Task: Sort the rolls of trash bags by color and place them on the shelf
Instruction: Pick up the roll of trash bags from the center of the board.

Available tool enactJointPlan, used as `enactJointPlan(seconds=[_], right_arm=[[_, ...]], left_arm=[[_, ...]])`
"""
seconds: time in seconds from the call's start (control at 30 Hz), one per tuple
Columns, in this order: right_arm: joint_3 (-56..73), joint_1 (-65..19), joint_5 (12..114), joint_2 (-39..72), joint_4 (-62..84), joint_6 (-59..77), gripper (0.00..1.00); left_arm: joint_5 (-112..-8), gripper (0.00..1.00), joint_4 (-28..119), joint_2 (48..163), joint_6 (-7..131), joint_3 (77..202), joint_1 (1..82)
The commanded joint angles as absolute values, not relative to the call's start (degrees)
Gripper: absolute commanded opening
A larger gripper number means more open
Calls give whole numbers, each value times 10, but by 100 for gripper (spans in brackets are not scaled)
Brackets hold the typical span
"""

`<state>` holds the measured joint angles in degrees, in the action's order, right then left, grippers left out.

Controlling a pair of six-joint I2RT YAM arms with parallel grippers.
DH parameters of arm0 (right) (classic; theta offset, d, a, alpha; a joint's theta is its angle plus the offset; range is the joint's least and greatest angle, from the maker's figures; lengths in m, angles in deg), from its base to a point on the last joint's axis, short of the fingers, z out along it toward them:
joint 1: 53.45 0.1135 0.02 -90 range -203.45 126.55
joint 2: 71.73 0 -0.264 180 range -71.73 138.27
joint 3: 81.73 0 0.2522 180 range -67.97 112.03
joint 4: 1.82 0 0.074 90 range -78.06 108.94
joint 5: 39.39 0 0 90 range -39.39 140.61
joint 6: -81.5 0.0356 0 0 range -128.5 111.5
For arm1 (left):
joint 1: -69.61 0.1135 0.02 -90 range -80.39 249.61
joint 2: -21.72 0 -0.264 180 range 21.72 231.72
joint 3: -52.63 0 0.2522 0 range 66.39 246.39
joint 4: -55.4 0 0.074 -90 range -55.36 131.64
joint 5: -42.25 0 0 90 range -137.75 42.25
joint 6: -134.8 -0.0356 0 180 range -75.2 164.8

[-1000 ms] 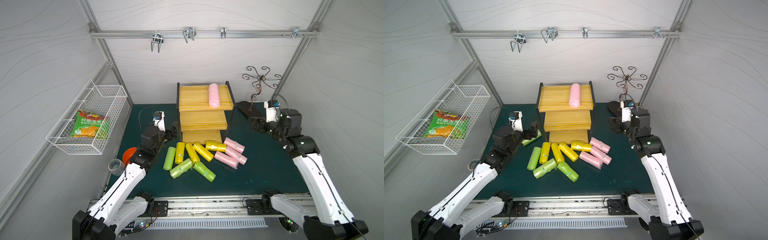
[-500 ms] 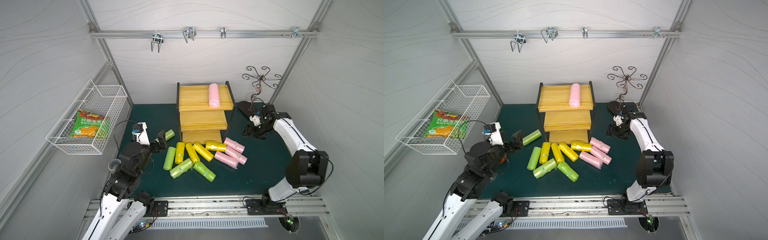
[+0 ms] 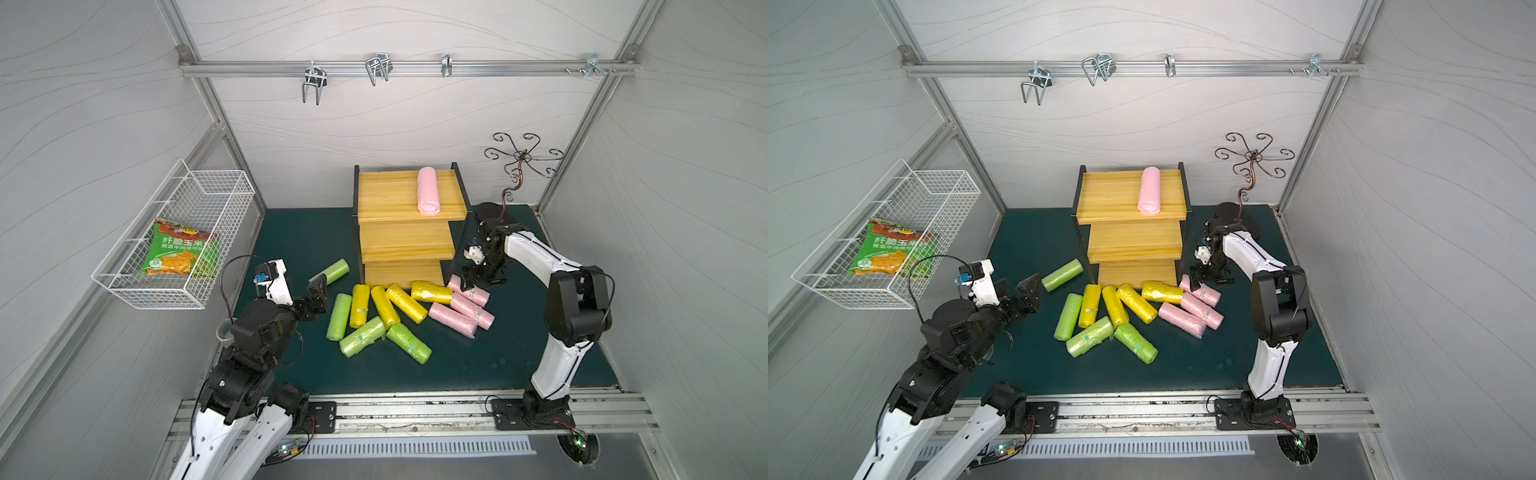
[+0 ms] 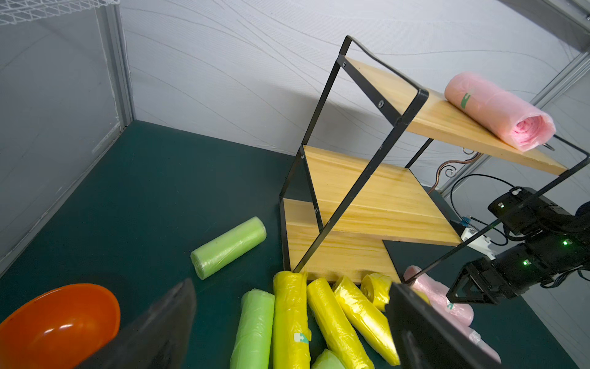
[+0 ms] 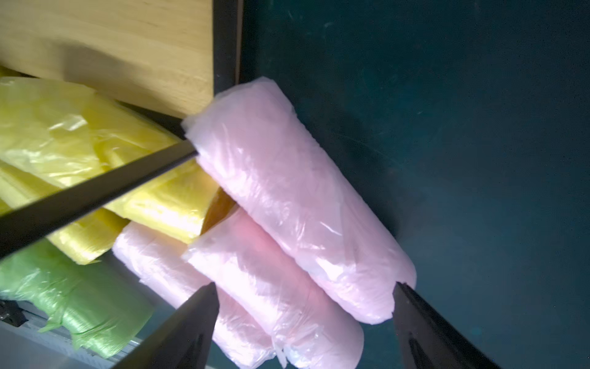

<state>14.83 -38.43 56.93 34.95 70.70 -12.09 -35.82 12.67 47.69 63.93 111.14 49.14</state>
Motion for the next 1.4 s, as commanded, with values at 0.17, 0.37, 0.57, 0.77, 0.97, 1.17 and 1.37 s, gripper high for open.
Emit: enactJointPlan(seconds=[0.17,0.37,0.57,0.77,0.97,1.17,1.37], right_arm=[[138,-386,537,389,668,-114,91],[137,-381,535,412,650,-103,90],[141,-396,525,420,637,-75,82],[140,-406,516,430,645,-62,66],[120,-406,519,443,638,-42,56],[122,-407,518,445,647,-27,31],[135,-412,506,414,669,-15,1]], left_arm=[[-368,98,138,472,648,1114,490],[-362,98,135,469,643,1109,490],[-363,98,137,472,646,1107,490],[-365,98,137,476,651,1106,490],[-366,98,131,482,654,1107,490],[-365,98,116,492,651,1116,490],[-362,98,106,497,658,1122,490]])
